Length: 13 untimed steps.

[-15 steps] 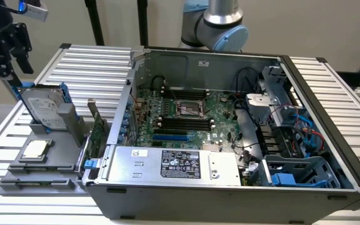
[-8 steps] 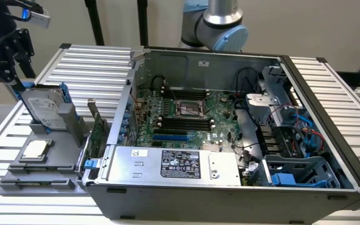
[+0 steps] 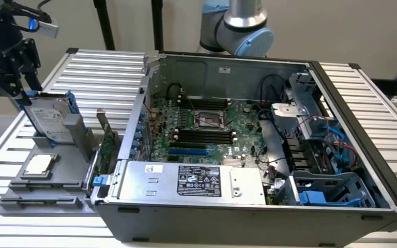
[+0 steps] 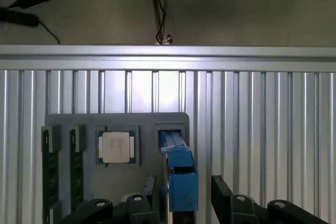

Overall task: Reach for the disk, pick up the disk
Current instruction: 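Pick up the disk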

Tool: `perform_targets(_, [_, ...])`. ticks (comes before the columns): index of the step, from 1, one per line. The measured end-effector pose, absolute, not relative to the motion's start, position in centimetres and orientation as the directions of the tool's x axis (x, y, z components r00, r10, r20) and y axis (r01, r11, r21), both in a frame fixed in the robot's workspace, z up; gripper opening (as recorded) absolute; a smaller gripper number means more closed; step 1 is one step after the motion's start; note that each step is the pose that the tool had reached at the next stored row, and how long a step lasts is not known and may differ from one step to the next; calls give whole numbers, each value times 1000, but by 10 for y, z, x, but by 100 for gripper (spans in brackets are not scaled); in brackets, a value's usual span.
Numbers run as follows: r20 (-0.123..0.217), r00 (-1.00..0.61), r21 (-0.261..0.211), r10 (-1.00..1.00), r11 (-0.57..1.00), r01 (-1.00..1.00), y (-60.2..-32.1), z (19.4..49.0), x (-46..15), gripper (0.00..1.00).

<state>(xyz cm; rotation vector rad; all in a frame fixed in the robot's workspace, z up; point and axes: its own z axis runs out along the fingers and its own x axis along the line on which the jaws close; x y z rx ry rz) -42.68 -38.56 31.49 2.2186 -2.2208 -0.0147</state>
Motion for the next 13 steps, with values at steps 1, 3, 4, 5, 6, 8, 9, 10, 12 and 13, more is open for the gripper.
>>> perform_targets(1, [-5, 2, 8, -1000, -2, -1000, -386, 313, -427, 54])
perform_targets(3, [-5, 7, 9, -1000, -7, -1000, -385, 309, -427, 54])
perform_targets(4, [-5, 10, 8, -1000, -10, -1000, -385, 308, -428, 54])
perform_targets(5, [-5, 14, 8, -1000, -14, -1000, -385, 306, -428, 54])
perform_targets(6, [-5, 17, 8, -1000, -17, -1000, -385, 304, -428, 54])
perform_targets(8, [-5, 24, 8, -1000, -24, -1000, -384, 300, -428, 54])
perform_targets(9, [-5, 28, 8, -1000, -28, -1000, -383, 299, -428, 54])
perform_targets(10, [-5, 31, 7, -999, -31, -999, -382, 297, -428, 54])
perform_targets(12, [-5, 37, 6, -999, -37, -999, -381, 296, -428, 54])
perform_targets(13, [-5, 40, 6, -999, -40, -999, -381, 295, -428, 54])
